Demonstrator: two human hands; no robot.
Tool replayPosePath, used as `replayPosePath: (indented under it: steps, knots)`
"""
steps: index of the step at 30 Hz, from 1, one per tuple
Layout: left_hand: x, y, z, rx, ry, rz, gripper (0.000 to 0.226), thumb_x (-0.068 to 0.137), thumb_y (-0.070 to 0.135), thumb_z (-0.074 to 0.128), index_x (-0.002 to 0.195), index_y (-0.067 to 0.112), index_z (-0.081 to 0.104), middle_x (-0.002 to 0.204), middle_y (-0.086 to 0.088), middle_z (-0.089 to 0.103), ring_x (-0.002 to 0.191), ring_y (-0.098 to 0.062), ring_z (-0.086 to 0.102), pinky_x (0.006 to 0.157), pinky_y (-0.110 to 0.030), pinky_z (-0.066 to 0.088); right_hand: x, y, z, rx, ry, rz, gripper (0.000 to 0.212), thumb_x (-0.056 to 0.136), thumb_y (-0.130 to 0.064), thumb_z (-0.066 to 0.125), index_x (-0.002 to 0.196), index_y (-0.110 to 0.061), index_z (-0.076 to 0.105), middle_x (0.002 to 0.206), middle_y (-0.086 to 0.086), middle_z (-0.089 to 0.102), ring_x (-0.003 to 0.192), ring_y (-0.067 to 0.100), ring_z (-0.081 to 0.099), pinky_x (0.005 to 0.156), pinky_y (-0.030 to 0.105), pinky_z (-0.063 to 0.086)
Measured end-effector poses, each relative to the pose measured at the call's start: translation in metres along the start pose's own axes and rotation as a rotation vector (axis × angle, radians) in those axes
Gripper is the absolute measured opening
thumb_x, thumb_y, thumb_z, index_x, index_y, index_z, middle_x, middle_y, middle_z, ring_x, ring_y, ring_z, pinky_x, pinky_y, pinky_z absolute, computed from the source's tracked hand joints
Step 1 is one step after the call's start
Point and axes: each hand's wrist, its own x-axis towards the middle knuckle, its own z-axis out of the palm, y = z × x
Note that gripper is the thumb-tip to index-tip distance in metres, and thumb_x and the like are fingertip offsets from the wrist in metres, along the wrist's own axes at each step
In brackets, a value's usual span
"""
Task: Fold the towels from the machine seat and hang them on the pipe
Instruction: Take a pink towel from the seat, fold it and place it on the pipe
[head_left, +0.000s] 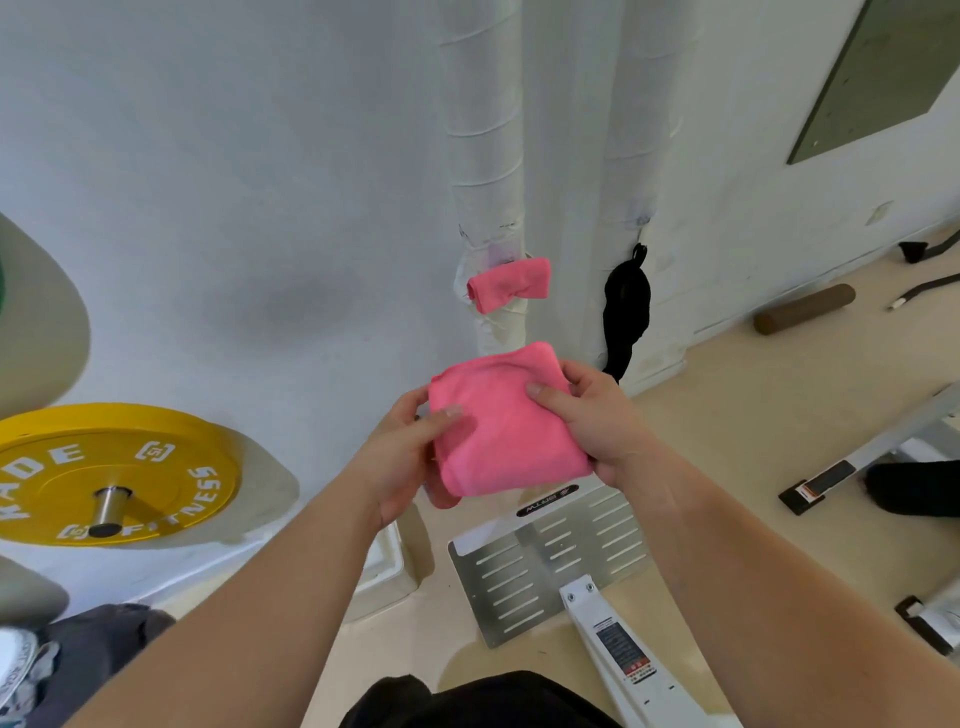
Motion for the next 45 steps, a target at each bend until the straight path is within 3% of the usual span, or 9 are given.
replayPosePath:
  steps: [3, 8, 13, 17, 21, 27, 32, 36, 45]
  knots:
    - [0.009, -0.006, 0.006, 0.004, 0.142, 0.058, 0.069, 0.086, 0.002, 0.074, 0.143, 0.024, 0.043, 0.099, -0.013, 0.067, 0.091, -0.029, 0.068, 0.074, -0.042, 0.056, 0.009, 0.005, 0.000, 0.024, 0.080, 0.067, 0.029, 0.092, -0.022, 0.073, 0.120, -0.018, 0.067, 0.104, 0.005, 0.076, 0.091, 0.020, 0.074, 0.077, 0.036, 0.062]
    - [0.031, 0.005, -0.003, 0.051, 0.333, 0.194, 0.056, 0.092, 0.005, 0.066, 0.131, 0.040, 0.047, 0.089, -0.008, 0.062, 0.077, -0.019, 0.064, 0.067, -0.034, 0.053, 0.021, 0.010, 0.007, -0.039, 0.087, 0.054, 0.060, 0.093, -0.017, 0.067, 0.139, -0.042, 0.038, 0.111, 0.005, 0.071, 0.093, 0.019, 0.073, 0.078, 0.036, 0.060]
    - [0.060, 0.025, -0.020, 0.269, 0.252, 0.388, 0.032, 0.095, 0.006, 0.058, 0.100, 0.036, 0.068, 0.095, 0.005, 0.068, 0.080, -0.015, 0.059, 0.072, -0.030, 0.050, 0.034, -0.007, 0.029, -0.321, -0.004, -0.087, 0.040, 0.092, 0.000, 0.062, 0.114, -0.032, 0.071, 0.119, -0.004, 0.065, 0.101, 0.013, 0.064, 0.083, 0.023, 0.053]
    - [0.081, 0.055, -0.041, 0.504, 0.022, 0.415, 0.062, 0.076, 0.014, 0.083, 0.131, 0.031, 0.061, 0.118, 0.007, 0.060, 0.099, -0.011, 0.059, 0.085, -0.026, 0.047, 0.057, -0.034, 0.042, -0.452, 0.102, -0.118, 0.059, 0.079, -0.008, 0.078, 0.128, -0.037, 0.062, 0.120, -0.011, 0.062, 0.105, 0.009, 0.063, 0.093, 0.027, 0.055]
    - [0.108, 0.089, -0.055, 0.832, 0.076, 0.620, 0.072, 0.074, 0.012, 0.079, 0.141, 0.024, 0.056, 0.113, -0.001, 0.057, 0.102, -0.014, 0.054, 0.083, -0.017, 0.033, 0.080, -0.065, 0.056, -0.725, 0.127, -0.130, 0.092, 0.070, -0.017, 0.082, 0.152, -0.028, 0.042, 0.139, -0.003, 0.054, 0.120, 0.017, 0.057, 0.101, 0.036, 0.050]
    - [0.140, 0.130, -0.062, 0.905, 0.066, 0.781, 0.032, 0.072, 0.017, 0.080, 0.102, 0.026, 0.076, 0.089, -0.001, 0.064, 0.083, -0.013, 0.053, 0.066, -0.012, 0.032, 0.108, -0.094, 0.059, -0.999, 0.280, -0.292, 0.047, 0.074, -0.025, 0.085, 0.118, -0.023, 0.070, 0.108, 0.007, 0.064, 0.101, 0.023, 0.060, 0.085, 0.028, 0.042]
    - [0.159, 0.157, -0.061, 0.566, -0.095, 0.482, 0.025, 0.071, 0.013, 0.085, 0.092, 0.019, 0.074, 0.118, 0.007, 0.059, 0.102, -0.003, 0.059, 0.084, -0.022, 0.050, 0.125, -0.120, 0.033, -0.685, 0.117, -0.205, 0.023, 0.076, -0.022, 0.087, 0.088, -0.027, 0.069, 0.099, -0.001, 0.064, 0.087, 0.013, 0.060, 0.076, 0.022, 0.046]
    - [0.169, 0.176, -0.041, 0.362, -0.171, 0.375, 0.013, 0.082, 0.005, 0.076, 0.092, 0.012, 0.073, 0.088, -0.005, 0.074, 0.086, -0.021, 0.069, 0.072, -0.033, 0.054, 0.141, -0.133, 0.008, -0.310, 0.025, -0.183, 0.023, 0.089, -0.015, 0.075, 0.111, -0.010, 0.068, 0.100, 0.003, 0.074, 0.091, 0.015, 0.070, 0.079, 0.026, 0.057]
    - [0.196, 0.196, 0.062, 0.242, -0.037, 0.308, 0.022, 0.096, 0.022, 0.067, 0.117, 0.015, 0.067, 0.104, -0.004, 0.075, 0.073, -0.009, 0.072, 0.058, -0.022, 0.054, 0.187, -0.157, -0.063, -0.181, 0.174, -0.178, 0.033, 0.096, -0.026, 0.068, 0.126, -0.017, 0.059, 0.103, 0.009, 0.064, 0.085, 0.023, 0.072, 0.072, 0.044, 0.064]
